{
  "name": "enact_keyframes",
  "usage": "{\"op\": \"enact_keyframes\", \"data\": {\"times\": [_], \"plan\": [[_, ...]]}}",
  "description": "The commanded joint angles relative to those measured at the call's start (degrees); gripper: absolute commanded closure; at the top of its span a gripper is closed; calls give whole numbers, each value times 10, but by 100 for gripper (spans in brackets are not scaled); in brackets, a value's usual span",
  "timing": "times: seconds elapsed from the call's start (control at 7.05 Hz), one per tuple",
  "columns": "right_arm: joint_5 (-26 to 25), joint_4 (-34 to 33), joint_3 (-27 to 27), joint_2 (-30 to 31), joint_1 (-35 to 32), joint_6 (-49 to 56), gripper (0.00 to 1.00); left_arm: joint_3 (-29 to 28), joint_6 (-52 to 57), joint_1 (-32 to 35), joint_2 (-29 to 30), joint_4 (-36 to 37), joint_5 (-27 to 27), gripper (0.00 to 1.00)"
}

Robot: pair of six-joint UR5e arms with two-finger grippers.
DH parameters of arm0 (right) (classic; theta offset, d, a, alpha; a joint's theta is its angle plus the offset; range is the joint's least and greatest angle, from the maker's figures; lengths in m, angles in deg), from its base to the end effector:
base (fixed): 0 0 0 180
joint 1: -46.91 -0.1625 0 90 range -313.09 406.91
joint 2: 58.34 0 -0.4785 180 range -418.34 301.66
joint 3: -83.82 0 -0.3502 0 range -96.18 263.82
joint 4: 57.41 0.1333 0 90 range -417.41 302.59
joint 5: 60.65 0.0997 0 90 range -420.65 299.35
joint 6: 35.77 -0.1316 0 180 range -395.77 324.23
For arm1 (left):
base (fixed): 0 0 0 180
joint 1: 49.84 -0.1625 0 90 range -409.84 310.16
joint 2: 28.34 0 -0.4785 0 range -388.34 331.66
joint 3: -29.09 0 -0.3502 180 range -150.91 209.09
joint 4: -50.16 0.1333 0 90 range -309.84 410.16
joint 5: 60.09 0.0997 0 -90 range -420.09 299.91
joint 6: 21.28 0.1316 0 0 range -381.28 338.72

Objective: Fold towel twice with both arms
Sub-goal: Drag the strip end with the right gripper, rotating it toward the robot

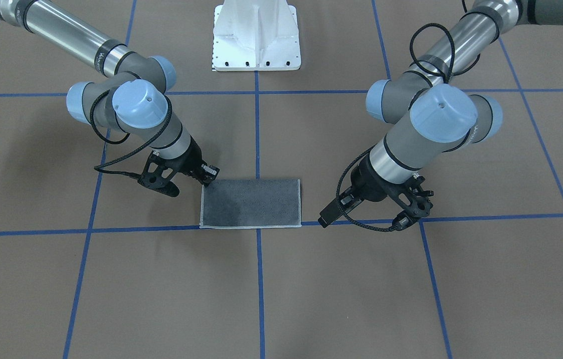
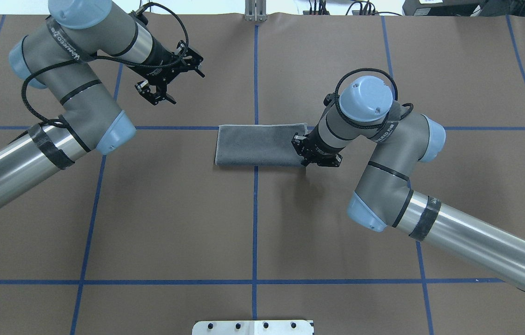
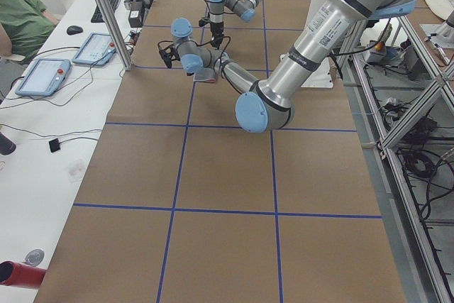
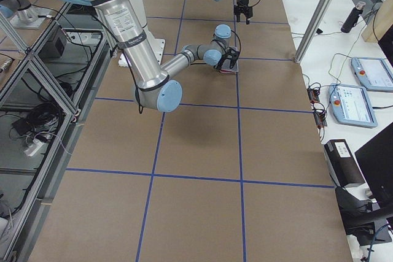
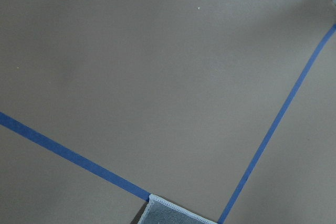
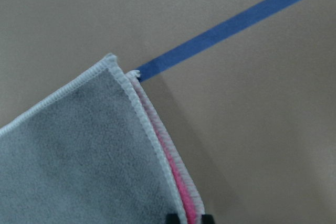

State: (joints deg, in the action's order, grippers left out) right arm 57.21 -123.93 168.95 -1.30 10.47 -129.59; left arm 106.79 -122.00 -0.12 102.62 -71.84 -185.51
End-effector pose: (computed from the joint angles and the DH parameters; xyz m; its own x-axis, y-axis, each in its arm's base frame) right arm -0.5385 -0.4868 0.3933 0.4836 0.4302 0.7623 -0.2634 0.9020 -0.3420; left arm 0.4500 -0.6192 0.3215 0.2564 -0.5370 -0.8037 0.3488 0.8268 -0.4412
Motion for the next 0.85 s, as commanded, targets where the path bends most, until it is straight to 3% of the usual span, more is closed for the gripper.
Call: {"op": "enact_keyframes", "data": {"times": [0.0,0.28,0.71], "plan": [[14,0,46,17,0,0,100,0,0,3,0,0,0,0],[25,1,87,6,49,-1,100,0,0,9,0,0,-2,0],[10,44,36,-65,107,2,100,1,0,9,-11,-1,-2,0]]}}
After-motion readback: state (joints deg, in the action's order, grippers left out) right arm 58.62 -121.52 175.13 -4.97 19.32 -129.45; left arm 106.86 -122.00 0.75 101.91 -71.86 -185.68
